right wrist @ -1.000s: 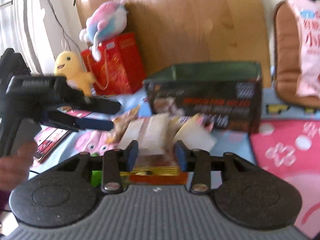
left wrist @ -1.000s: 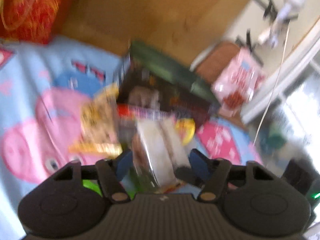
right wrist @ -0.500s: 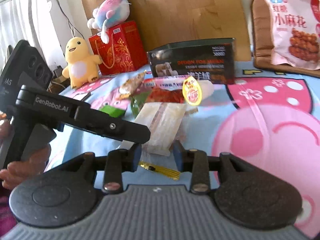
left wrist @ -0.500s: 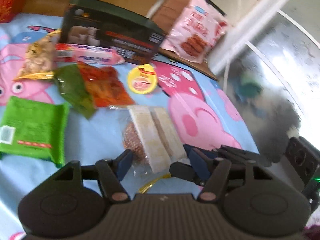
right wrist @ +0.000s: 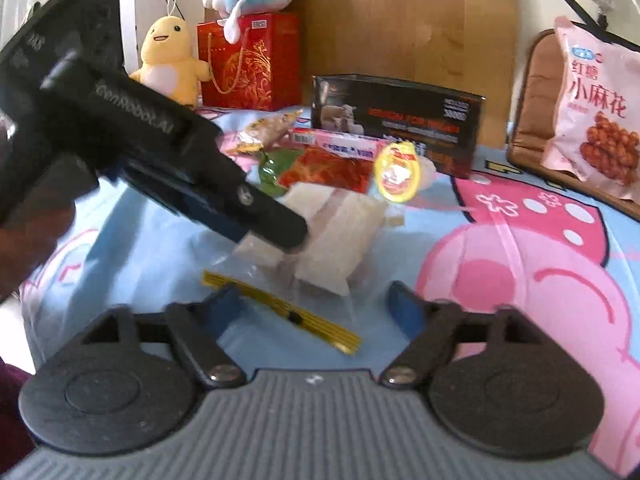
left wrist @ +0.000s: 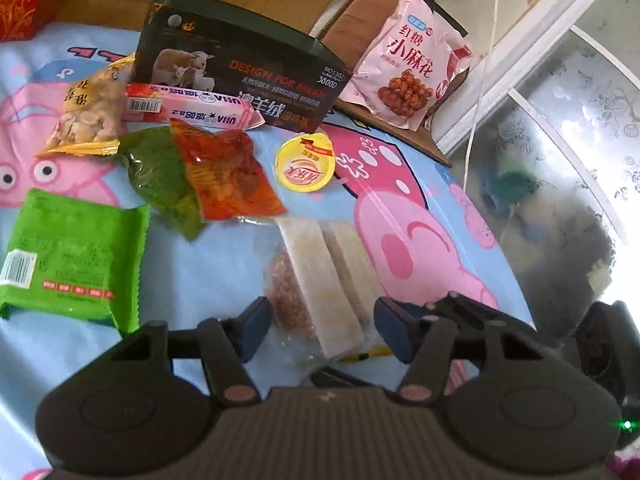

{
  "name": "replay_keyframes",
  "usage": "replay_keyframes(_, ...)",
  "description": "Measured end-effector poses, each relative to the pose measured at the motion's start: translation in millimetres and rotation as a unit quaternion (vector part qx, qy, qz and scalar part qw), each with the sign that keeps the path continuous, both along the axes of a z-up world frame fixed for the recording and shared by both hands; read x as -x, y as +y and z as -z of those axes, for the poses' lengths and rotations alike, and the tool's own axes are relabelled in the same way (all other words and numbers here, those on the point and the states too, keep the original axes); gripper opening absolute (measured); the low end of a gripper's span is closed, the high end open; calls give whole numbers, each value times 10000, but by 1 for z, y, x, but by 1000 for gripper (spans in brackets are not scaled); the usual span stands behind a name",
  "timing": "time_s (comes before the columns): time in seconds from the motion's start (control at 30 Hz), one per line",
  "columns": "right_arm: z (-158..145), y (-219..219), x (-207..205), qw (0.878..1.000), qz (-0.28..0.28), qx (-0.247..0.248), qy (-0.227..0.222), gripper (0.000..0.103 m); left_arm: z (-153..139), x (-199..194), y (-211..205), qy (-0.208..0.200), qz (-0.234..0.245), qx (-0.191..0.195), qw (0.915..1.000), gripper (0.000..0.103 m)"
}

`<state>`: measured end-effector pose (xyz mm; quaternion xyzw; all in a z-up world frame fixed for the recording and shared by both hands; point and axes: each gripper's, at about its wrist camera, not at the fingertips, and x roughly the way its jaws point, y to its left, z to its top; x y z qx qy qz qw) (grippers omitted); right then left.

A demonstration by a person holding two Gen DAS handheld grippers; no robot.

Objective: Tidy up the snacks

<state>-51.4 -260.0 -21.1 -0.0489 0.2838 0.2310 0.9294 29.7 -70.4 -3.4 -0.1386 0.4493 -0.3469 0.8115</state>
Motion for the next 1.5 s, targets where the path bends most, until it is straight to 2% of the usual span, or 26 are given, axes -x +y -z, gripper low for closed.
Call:
replay_keyframes(0.07,-1,3,1,10000,-23,8,-60,58,-1,-1,2,12,-47,33,10000,56)
replay_keyframes(0.13,-3,5,3,9999,24,101,-131,43,0,-2,4,73,-31,179,9998,57)
replay_keyframes(0.3,-16,-3,5,9996,164,73,-202,39,-1,-5,9,182,40,616,9979,60)
replay_keyframes(0.43,-31,5,10,9978,29,418,-519,36,1,-9,17,321,11,885,9956,61)
replay_keyframes(0.57,-36,21,11,9913,-296,1046,-741,36,6,-11,29,424,-52,967,9944,61)
replay_keyframes(0.7,-38,29,8,9901,-438,1114,-727,35,4,-10,44,415,-153,1101,9929,61)
replay_keyframes(1.0,-68,37,1,9962,-471,403,-614,34,-31,2,70,82,-124,1352,9907,72)
replay_keyframes(1.1,-80,36,0,9970,-479,142,-593,34,-42,-5,76,129,-135,1513,9883,81)
replay_keyframes(1.17,-86,30,-12,9985,-402,-216,-298,34,-48,-11,80,210,-175,1674,9855,87)
replay_keyframes(1.27,-91,17,-27,9951,-277,-919,239,32,-56,-9,82,123,-138,1789,9837,87)
replay_keyframes(1.4,-89,4,-25,9878,-273,-1405,611,31,-56,-1,75,129,67,1620,9867,92)
replay_keyframes(1.5,-80,-5,-25,9790,-246,-1707,1089,31,-51,4,71,234,275,1572,9869,95)
